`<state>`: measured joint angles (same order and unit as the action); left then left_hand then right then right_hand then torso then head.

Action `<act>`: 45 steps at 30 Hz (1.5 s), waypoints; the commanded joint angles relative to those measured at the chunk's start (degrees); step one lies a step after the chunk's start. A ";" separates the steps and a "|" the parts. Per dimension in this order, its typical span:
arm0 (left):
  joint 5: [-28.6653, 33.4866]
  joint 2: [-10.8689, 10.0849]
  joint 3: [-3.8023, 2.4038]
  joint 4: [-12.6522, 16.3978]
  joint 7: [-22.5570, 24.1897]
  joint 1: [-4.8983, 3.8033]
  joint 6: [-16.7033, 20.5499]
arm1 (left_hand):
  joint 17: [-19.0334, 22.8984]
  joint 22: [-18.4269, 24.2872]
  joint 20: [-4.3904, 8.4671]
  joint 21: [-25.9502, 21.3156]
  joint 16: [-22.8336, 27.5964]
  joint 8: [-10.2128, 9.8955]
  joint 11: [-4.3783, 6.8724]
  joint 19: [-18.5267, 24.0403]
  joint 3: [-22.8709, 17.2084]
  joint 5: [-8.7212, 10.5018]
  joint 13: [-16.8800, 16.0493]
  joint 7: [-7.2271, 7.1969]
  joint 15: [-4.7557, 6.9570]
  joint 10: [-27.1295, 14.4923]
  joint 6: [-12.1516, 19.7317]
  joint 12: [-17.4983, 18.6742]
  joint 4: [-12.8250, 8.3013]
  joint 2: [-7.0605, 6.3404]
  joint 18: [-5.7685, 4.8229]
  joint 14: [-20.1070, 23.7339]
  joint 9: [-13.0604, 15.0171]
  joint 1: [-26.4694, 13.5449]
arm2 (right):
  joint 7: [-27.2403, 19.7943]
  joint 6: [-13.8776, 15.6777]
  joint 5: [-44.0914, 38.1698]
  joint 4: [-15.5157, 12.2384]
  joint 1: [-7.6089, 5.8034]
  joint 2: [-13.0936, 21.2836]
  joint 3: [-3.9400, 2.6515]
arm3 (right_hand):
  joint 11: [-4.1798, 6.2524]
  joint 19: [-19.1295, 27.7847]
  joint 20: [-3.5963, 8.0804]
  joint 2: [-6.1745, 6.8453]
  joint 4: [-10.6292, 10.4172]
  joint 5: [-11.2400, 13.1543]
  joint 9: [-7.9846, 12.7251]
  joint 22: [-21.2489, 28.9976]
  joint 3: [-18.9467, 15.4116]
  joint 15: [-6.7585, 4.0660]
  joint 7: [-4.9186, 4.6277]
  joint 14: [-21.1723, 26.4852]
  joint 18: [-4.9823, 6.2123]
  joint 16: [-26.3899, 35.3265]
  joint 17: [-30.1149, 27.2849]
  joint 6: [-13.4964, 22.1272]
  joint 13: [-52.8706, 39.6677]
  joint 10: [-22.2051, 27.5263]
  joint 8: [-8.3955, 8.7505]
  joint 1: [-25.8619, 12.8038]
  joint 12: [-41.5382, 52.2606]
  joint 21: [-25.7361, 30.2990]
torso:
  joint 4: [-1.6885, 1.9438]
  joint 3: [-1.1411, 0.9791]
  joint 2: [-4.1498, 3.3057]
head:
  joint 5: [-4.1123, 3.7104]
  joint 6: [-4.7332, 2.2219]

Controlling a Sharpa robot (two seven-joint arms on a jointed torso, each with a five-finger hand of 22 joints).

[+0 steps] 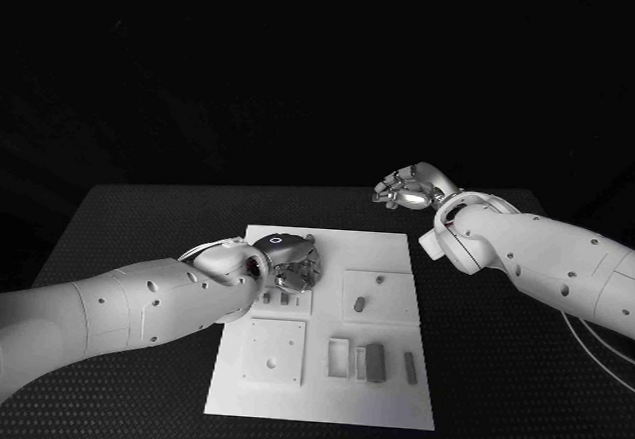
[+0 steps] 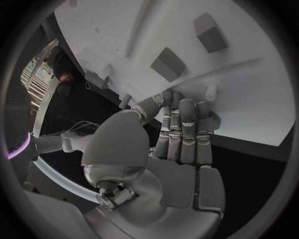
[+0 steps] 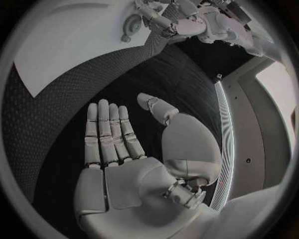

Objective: Assemble the parts on the task board

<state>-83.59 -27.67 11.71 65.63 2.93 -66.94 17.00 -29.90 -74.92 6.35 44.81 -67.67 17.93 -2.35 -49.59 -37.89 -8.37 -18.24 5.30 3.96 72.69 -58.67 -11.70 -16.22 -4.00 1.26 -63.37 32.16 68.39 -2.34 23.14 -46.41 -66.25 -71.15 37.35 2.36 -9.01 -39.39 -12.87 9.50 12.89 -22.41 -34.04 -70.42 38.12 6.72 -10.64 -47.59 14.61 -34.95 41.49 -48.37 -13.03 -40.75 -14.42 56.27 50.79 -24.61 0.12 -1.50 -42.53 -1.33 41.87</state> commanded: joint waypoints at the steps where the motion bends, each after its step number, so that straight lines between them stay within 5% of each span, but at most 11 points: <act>1: 2.60 -0.31 0.19 0.97 0.73 0.70 -2.24 | 0.10 -1.01 2.80 0.30 0.33 0.35 -0.09 -0.43 0.07 -0.29 -0.05 0.46 -0.13 0.42 -1.03 0.22 0.00 0.43 0.38 -0.40 0.15 -0.28 | -0.61 -0.62 -0.17 -0.04 0.02 -0.06 -0.01 | -0.03 0.18 -0.09 -0.15 -0.14 -0.32 0.08 -0.06 0.29 0.05 -0.01 0.18 0.29 0.25 -0.08 0.54 0.07 0.06 0.14 -0.22 -0.20 0.21 | 0.05 0.02 0.01 | 0.01 -0.17; 5: 4.78 -0.86 -0.44 1.61 0.86 0.70 -1.96 | 0.14 -1.00 2.83 0.29 0.37 0.33 -0.07 -0.50 0.10 -0.29 -0.05 0.45 -0.11 0.52 -1.08 0.31 0.02 0.49 0.37 -0.49 0.14 -0.42 | -0.62 -0.61 -0.17 -0.01 0.02 -0.03 -0.01 | -0.02 0.17 -0.10 -0.15 -0.14 -0.32 0.08 -0.07 0.28 0.05 -0.01 0.18 0.29 0.26 -0.09 0.54 0.09 0.05 0.14 -0.22 -0.21 0.23 | 0.03 0.02 0.03 | 0.06 -0.26; 10: 7.14 -1.61 -3.02 2.11 1.44 0.69 -1.44 | 0.18 -0.99 2.86 0.28 0.43 0.31 -0.05 -0.59 0.15 -0.30 -0.05 0.44 -0.09 0.64 -1.13 0.44 0.05 0.54 0.35 -0.58 0.13 -0.64 | -0.61 -0.59 -0.17 -0.05 0.02 0.10 -0.01 | -0.02 0.16 -0.10 -0.15 -0.14 -0.33 0.08 -0.09 0.27 0.05 -0.01 0.17 0.30 0.28 -0.10 0.55 0.12 0.04 0.14 -0.21 -0.21 0.26 | 0.09 0.02 0.04 | 0.12 -0.50; 19: 7.20 -3.73 -4.42 3.53 2.19 0.63 -1.20 | 0.21 -0.99 2.91 0.26 0.44 0.27 -0.03 -0.65 0.17 -0.23 -0.04 0.43 -0.06 0.74 -1.16 0.60 -0.01 0.54 0.34 -0.70 0.11 -0.77 | -0.59 -0.56 -0.17 -0.15 0.02 0.33 -0.01 | -0.02 0.14 -0.10 -0.15 -0.12 -0.34 0.09 -0.11 0.27 0.05 -0.01 0.15 0.30 0.30 -0.11 0.55 0.17 0.03 0.13 -0.19 -0.21 0.31 | 0.13 0.00 0.03 | 0.15 -0.72; 37: 6.92 -9.23 -4.87 5.75 1.57 0.25 -2.55 | 0.22 -1.01 2.94 0.24 0.45 0.28 0.01 -0.64 0.16 -0.18 -0.05 0.40 -0.03 0.86 -1.24 0.70 -0.10 0.46 0.34 -0.78 0.10 -0.76 | -0.52 -0.55 -0.17 -0.41 0.02 0.81 -0.01 | -0.02 0.12 -0.10 -0.13 -0.13 -0.33 0.10 -0.13 0.25 0.05 -0.01 0.14 0.31 0.32 -0.13 0.55 0.23 0.02 0.13 -0.19 -0.22 0.36 | 0.29 0.12 0.08 | 0.01 -0.60; 45: 7.02 -10.11 -4.89 5.51 1.30 0.26 -3.53 | 0.20 -1.02 2.97 0.24 0.39 0.28 0.04 -0.66 0.14 -0.14 -0.05 0.37 0.00 0.96 -1.31 0.77 -0.11 0.42 0.33 -0.88 0.10 -0.73 | -0.51 -0.54 -0.17 -0.39 0.02 0.90 -0.01 | -0.02 0.11 -0.10 -0.13 -0.12 -0.34 0.11 -0.15 0.26 0.05 -0.01 0.13 0.32 0.34 -0.13 0.56 0.26 0.01 0.12 -0.17 -0.22 0.39 | 0.03 0.05 -0.02 | 0.32 -0.56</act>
<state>-76.92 -37.71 6.86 71.08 4.06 -66.61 14.67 -29.74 -74.92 6.43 44.81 -67.45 17.90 -2.23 -50.08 -37.72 -8.37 -18.23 5.02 3.85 73.23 -58.95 -11.25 -16.39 -3.65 1.25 -63.87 32.21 67.83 -2.34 23.14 -46.40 -66.59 -71.15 38.17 2.36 -9.01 -39.39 -12.87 9.50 12.89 -22.41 -34.00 -70.51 38.12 6.71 -10.63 -47.60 14.61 -34.95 41.45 -48.37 -12.85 -40.75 -14.42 56.27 50.80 -24.62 0.27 -1.41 -42.49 -1.11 41.27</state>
